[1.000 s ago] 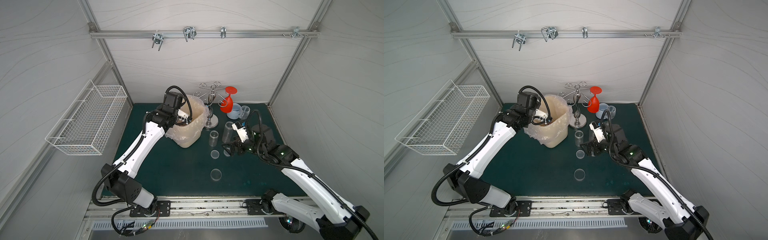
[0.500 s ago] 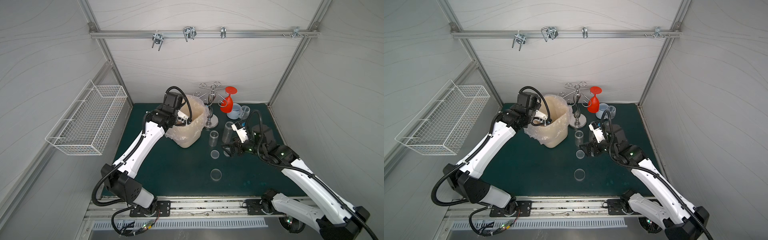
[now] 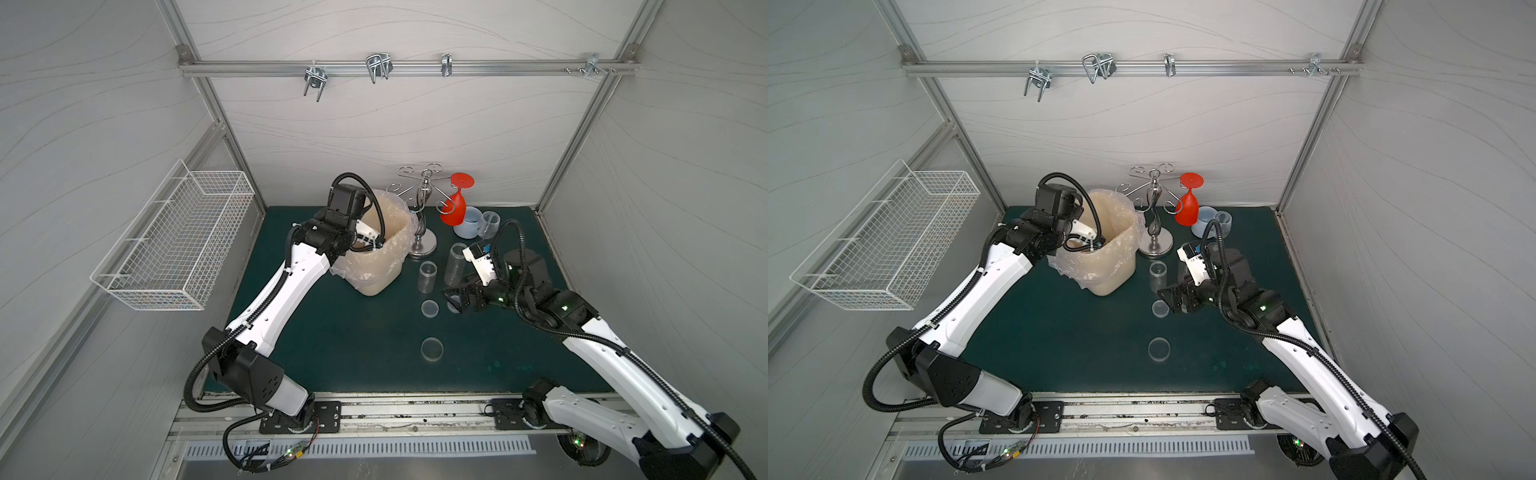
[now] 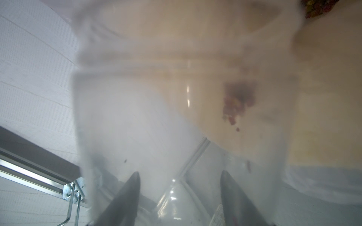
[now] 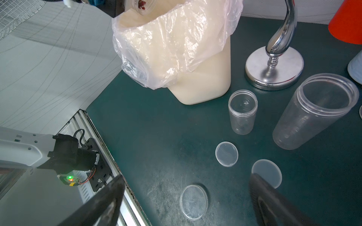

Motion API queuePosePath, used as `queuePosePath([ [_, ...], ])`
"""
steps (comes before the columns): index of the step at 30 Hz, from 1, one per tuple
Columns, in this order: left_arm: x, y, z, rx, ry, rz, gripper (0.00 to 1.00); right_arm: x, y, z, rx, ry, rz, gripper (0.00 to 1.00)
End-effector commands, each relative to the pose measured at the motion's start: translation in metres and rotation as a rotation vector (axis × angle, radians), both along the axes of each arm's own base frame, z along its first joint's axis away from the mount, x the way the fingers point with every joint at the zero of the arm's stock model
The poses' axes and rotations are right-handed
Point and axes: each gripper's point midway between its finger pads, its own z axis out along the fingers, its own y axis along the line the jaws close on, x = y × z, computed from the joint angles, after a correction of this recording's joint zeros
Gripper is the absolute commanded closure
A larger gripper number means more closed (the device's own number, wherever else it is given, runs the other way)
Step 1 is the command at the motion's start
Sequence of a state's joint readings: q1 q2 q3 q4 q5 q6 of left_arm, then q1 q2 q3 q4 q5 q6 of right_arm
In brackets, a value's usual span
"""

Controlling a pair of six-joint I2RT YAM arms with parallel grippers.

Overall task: Empty the moldy dried flower tea in the jars
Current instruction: Pour the moldy dried flower tea into the trash bin.

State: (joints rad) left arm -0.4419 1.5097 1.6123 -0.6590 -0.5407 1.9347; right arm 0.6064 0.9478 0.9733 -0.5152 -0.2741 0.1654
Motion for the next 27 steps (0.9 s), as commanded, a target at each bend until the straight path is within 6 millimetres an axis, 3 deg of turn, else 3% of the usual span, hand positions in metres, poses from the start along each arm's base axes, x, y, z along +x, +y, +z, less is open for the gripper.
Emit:
queuePosePath([
  [1, 0.003, -0.004, 0.001, -0.005, -0.014, -0.015, 1.00, -0.006, -0.005, 0.012, 0.030, -0.034, -0.001, 0.01],
  [8, -0.009, -0.014, -0.004, 0.036, 0.039, -0.072, 1.00, -0.010, -0.008, 0.018, 0.047, -0.064, -0.003, 0.01],
  [15, -0.011, -0.022, 0.006, 0.046, 0.022, -0.097, 1.00, -0.009, -0.002, 0.022, 0.081, -0.034, 0.008, 0.01],
  [19, -0.004, -0.009, 0.010, 0.017, -0.016, -0.035, 1.00, -0.010, 0.007, 0.031, 0.124, 0.008, 0.035, 0.01],
  [22, -0.003, -0.004, 0.013, -0.035, -0.040, -0.009, 1.00, -0.006, 0.014, 0.036, 0.160, 0.028, 0.045, 0.01],
  [27, -0.009, -0.001, 0.022, -0.334, -0.050, 0.064, 1.00, 0.001, 0.031, 0.052, 0.234, 0.098, 0.066, 0.01],
])
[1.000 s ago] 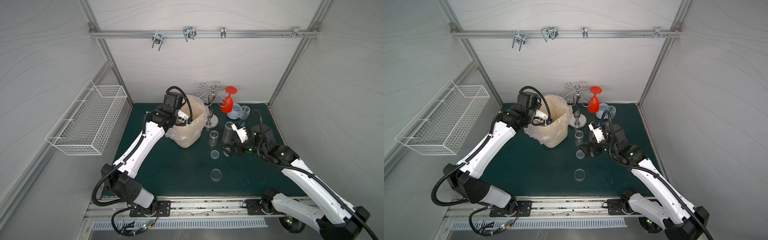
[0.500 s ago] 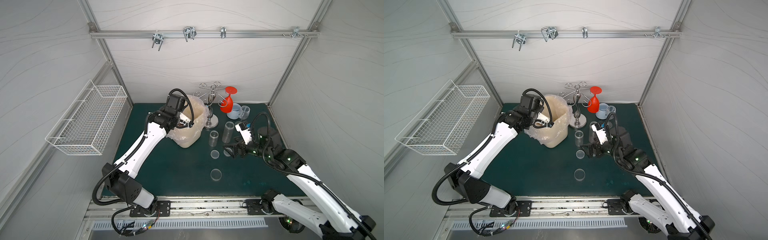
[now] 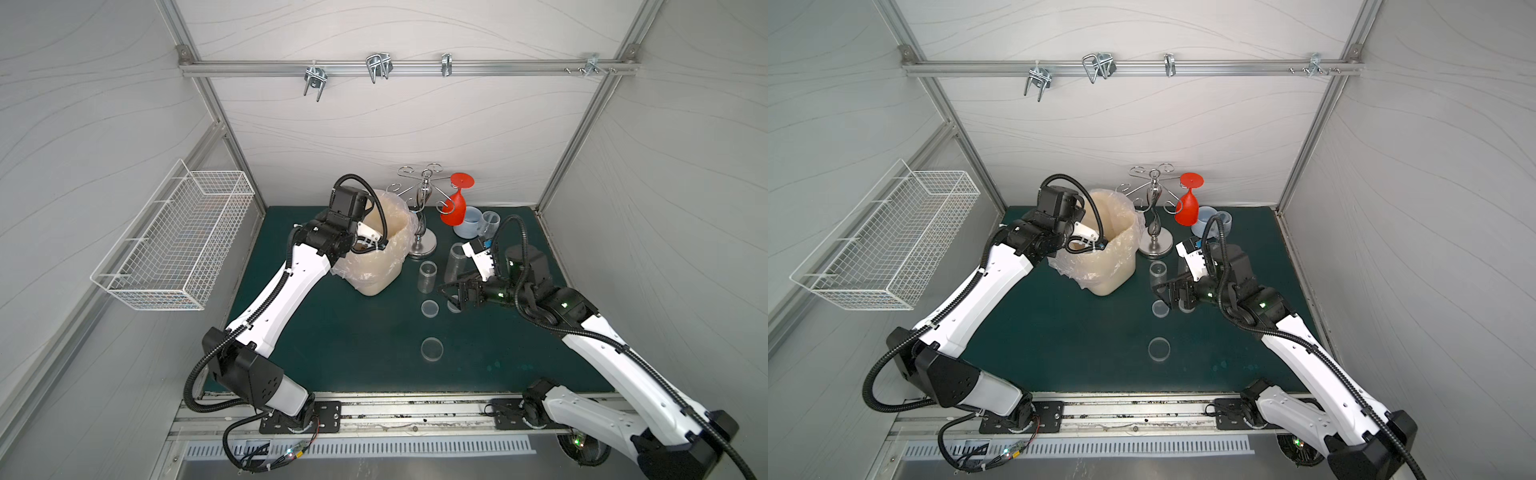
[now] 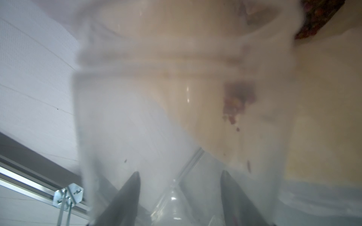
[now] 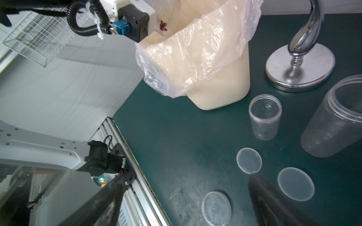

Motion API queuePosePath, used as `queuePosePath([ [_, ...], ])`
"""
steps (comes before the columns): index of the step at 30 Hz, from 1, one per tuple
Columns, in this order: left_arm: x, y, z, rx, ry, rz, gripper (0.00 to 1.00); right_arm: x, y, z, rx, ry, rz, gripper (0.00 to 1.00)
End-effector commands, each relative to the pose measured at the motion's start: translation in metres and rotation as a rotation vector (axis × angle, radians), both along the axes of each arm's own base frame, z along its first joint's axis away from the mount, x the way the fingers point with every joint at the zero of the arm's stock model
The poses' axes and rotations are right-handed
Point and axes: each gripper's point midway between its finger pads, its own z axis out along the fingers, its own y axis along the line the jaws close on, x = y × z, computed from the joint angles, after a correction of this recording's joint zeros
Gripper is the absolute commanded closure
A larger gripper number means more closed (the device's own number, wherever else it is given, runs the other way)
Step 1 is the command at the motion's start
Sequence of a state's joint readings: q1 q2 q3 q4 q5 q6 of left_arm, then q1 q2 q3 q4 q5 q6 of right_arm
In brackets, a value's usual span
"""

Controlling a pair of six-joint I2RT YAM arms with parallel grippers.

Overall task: Empty the moldy dried flower tea in the jars
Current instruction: Pour the moldy dried flower tea into the trash bin.

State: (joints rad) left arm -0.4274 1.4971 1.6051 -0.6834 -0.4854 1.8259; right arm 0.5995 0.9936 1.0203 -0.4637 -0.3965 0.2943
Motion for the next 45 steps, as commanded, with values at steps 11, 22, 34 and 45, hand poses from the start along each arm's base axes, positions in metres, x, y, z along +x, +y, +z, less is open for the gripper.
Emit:
queuePosePath([
  [11, -0.018, 0.002, 0.014, -0.667, 0.019, 0.104, 1.00, 0.034, 0.057, 0.096, 0.365, 0.232, 0.058, 0.15],
  [22, -0.023, -0.014, 0.020, -0.846, 0.006, -0.015, 1.00, 0.086, 0.107, 0.124, 0.476, 0.401, 0.074, 0.33],
  [34, -0.022, -0.024, 0.021, -0.878, -0.022, -0.094, 1.00, 0.089, 0.152, 0.117, 0.451, 0.456, 0.142, 0.48],
  [45, -0.023, -0.028, 0.023, -0.893, -0.025, -0.122, 1.00, 0.092, 0.180, 0.108, 0.430, 0.494, 0.186, 0.61],
])
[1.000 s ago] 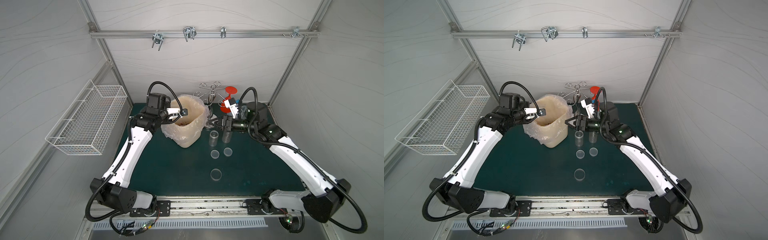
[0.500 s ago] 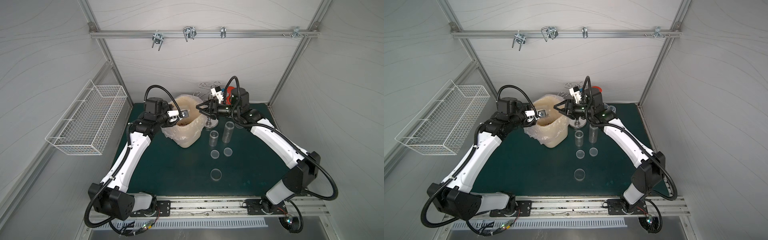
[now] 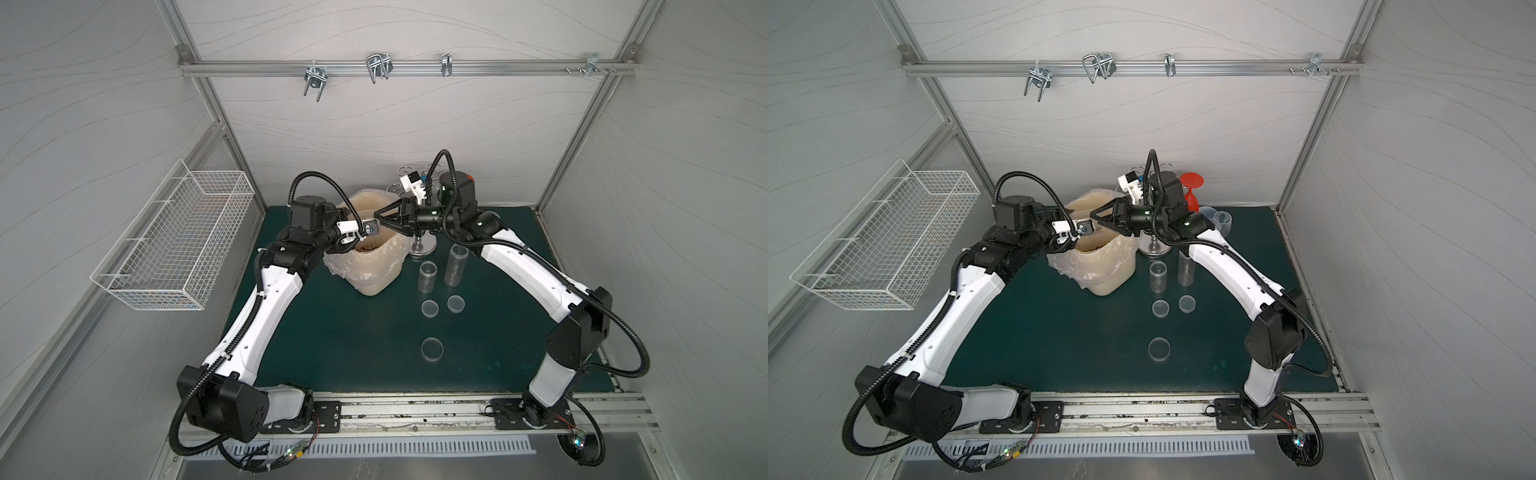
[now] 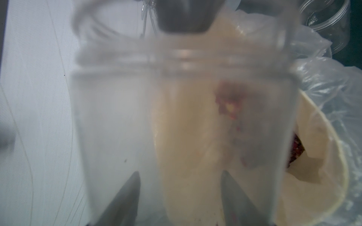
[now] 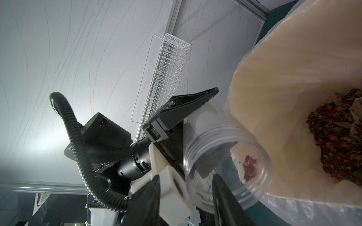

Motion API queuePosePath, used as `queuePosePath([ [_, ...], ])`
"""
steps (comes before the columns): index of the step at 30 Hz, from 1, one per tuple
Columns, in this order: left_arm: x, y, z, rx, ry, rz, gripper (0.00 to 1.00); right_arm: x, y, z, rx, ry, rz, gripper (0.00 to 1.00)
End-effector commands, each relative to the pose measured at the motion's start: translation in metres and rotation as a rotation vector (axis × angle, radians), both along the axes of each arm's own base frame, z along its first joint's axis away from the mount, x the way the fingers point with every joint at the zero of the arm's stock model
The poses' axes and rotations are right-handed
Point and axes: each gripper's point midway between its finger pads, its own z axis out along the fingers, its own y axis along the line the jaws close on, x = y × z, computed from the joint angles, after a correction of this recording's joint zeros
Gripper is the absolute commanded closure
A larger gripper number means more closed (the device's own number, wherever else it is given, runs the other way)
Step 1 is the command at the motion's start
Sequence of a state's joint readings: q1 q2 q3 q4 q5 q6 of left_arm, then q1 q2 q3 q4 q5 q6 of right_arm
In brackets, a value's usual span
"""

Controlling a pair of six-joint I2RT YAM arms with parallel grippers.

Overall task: Empty the moldy dried flower tea in the jars
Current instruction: Pour the moldy dried flower tea into the trash bin.

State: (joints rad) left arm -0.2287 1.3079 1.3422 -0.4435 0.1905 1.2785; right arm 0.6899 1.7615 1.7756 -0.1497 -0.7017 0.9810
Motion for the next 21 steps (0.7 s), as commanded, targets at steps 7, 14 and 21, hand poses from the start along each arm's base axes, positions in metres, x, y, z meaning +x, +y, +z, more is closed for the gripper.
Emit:
queuePosePath([
  [7, 0.001, -0.006, 0.027, -0.055, -0.093, -0.032, 1.00, 0.002, 0.014, 0.000, 0.012, 0.034, 0.035, 0.84],
  [14, 0.004, -0.004, 0.033, -0.074, -0.122, -0.008, 0.84, 0.008, 0.014, -0.003, 0.020, 0.029, 0.030, 1.00],
  [21, 0.006, -0.003, 0.050, -0.151, -0.145, 0.019, 0.15, 0.014, 0.012, 0.005, 0.057, 0.002, 0.036, 1.00],
])
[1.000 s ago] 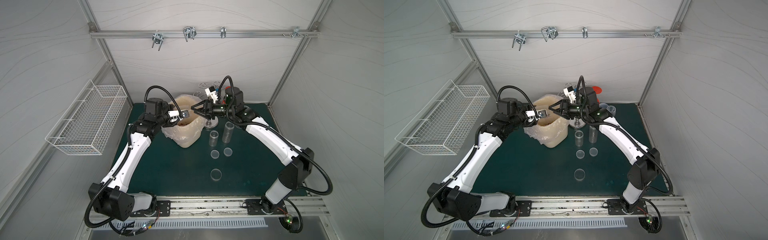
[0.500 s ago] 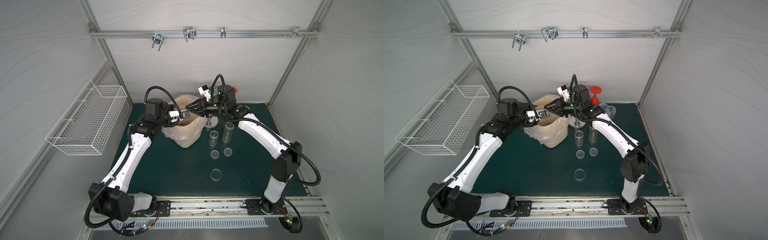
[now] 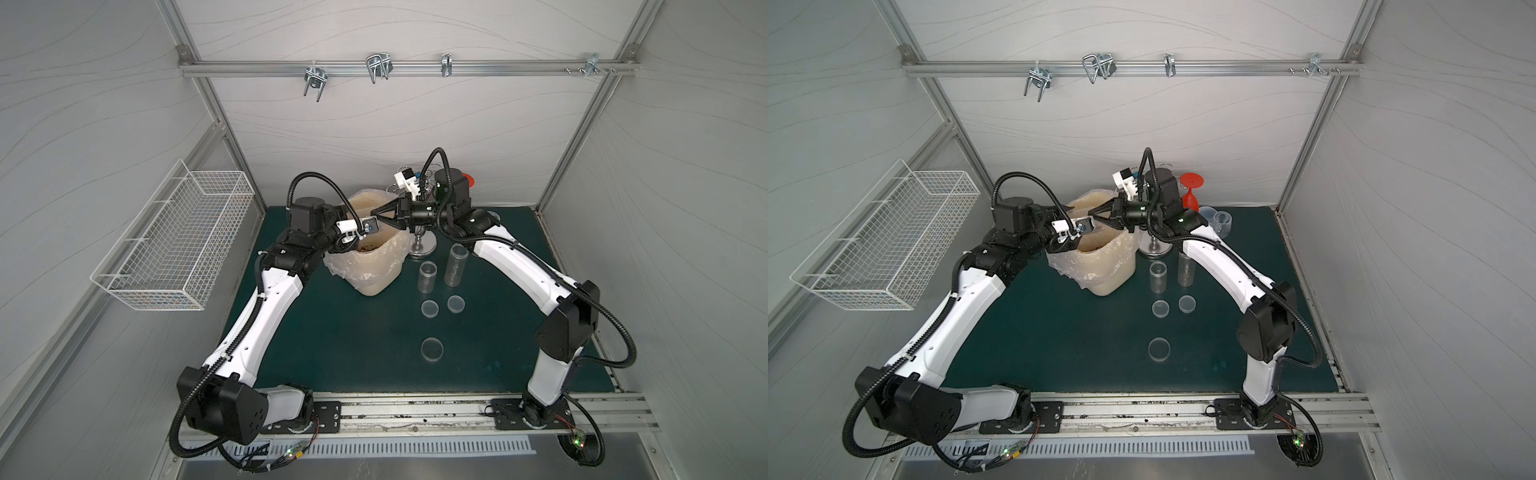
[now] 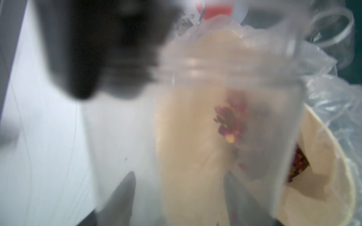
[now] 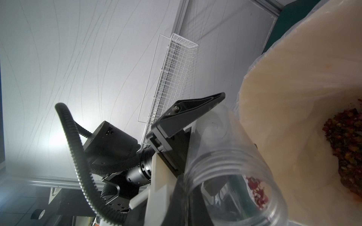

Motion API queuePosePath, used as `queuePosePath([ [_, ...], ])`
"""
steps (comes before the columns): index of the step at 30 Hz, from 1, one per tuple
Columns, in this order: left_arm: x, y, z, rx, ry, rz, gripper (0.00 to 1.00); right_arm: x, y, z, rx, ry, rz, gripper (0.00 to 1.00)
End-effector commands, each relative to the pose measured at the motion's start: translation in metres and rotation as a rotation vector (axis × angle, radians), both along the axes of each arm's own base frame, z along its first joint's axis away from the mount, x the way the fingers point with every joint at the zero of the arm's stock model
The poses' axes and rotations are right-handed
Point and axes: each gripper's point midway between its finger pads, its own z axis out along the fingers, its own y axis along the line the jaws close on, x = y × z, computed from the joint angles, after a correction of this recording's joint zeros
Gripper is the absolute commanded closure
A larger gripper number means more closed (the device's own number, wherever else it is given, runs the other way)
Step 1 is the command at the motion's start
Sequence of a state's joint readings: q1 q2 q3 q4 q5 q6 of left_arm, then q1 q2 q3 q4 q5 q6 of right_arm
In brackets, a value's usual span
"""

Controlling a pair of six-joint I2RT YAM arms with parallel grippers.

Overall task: Empty the moldy dried flower tea in the jars
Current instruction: Pour the moldy dried flower tea into the trash bin.

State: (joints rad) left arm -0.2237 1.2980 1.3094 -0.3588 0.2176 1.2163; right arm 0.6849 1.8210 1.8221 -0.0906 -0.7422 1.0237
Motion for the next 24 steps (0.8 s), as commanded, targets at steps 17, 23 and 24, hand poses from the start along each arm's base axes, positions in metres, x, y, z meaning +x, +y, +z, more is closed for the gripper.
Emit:
queuePosePath([
  [17, -0.029, 0.000, 0.095, -0.740, -0.001, 0.139, 0.01, 0.030, -0.042, 0.033, 0.073, -0.116, -0.127, 1.00],
  [23, -0.030, 0.017, 0.119, -1.040, 0.106, 0.301, 0.01, 0.029, -0.046, 0.039, 0.088, -0.142, -0.142, 1.00],
  [24, -0.030, 0.024, 0.122, -1.116, 0.128, 0.360, 0.01, 0.028, -0.047, 0.040, 0.091, -0.144, -0.144, 1.00],
])
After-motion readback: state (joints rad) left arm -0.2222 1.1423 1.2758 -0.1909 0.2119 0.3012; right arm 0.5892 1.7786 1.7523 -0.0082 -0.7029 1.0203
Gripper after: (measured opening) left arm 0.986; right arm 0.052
